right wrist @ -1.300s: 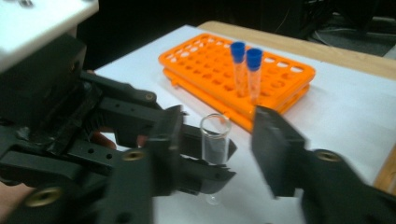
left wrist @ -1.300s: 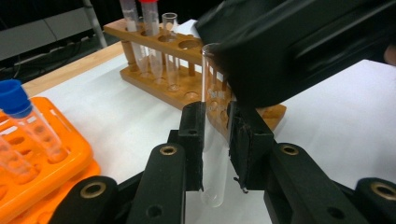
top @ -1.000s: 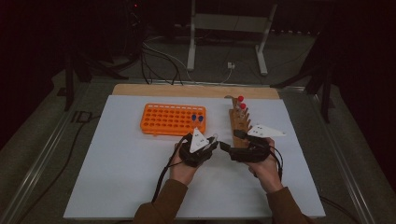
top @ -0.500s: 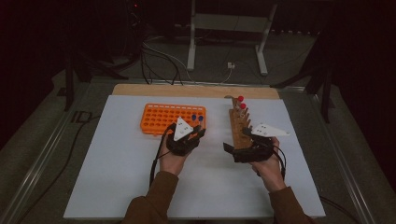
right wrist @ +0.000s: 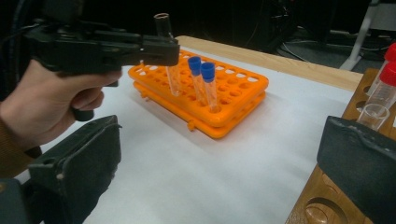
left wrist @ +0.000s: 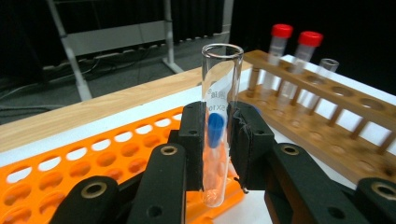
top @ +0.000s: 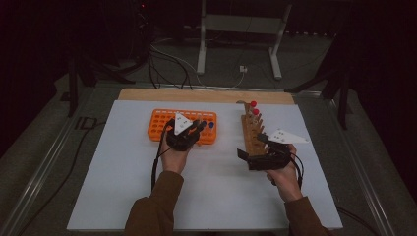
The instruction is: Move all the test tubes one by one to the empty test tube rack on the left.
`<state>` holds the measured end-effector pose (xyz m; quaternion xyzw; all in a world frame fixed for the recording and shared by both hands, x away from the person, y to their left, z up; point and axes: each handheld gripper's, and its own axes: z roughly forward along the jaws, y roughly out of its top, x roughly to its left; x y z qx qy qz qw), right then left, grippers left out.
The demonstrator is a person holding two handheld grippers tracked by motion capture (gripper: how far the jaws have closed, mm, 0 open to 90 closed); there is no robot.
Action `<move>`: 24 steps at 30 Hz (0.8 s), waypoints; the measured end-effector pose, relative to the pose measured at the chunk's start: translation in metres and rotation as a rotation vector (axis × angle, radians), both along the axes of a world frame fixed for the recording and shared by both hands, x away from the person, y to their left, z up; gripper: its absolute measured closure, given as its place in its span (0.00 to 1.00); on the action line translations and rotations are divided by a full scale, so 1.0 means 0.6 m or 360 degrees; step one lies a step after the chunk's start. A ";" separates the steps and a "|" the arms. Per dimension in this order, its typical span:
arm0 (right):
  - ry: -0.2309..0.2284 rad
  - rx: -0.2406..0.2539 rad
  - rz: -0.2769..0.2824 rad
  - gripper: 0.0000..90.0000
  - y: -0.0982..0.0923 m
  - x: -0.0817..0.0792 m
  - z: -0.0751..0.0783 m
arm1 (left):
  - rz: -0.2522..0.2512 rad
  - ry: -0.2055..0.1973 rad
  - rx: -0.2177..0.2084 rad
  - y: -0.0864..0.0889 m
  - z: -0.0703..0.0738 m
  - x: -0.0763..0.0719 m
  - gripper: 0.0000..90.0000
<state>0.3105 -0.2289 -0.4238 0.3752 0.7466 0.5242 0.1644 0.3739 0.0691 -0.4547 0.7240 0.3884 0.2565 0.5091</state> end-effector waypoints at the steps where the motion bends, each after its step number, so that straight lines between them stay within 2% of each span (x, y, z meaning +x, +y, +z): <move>1: 0.0001 0.0001 0.0002 0.00 0.000 0.000 0.000 | 0.0019 0.0004 -0.0005 0.002 -0.002 0.004 0.84; 5: -0.0005 0.0009 0.0007 0.00 -0.001 0.000 0.001 | 0.0087 0.0029 -0.0022 0.007 -0.007 0.019 0.84; 7: -0.0004 0.0013 0.0010 0.00 -0.001 0.000 0.001 | 0.0106 0.0034 -0.0003 0.004 -0.010 0.025 0.84; 12: 0.0000 0.0014 0.0013 0.00 -0.002 0.000 0.000 | 0.0132 0.0080 -0.0027 -0.001 -0.023 0.035 0.84; 18: 0.0003 0.0021 0.0011 0.00 -0.005 0.001 0.000 | 0.0124 0.0139 0.0053 -0.008 -0.044 0.038 0.84; 22: 0.0004 0.0017 0.0016 0.00 -0.003 0.001 -0.001 | 0.0099 0.0196 0.0145 -0.011 -0.064 0.037 0.85; 24: 0.0007 0.0015 0.0019 0.00 -0.002 0.001 -0.001 | 0.0096 0.0205 0.0129 -0.009 -0.067 0.037 0.85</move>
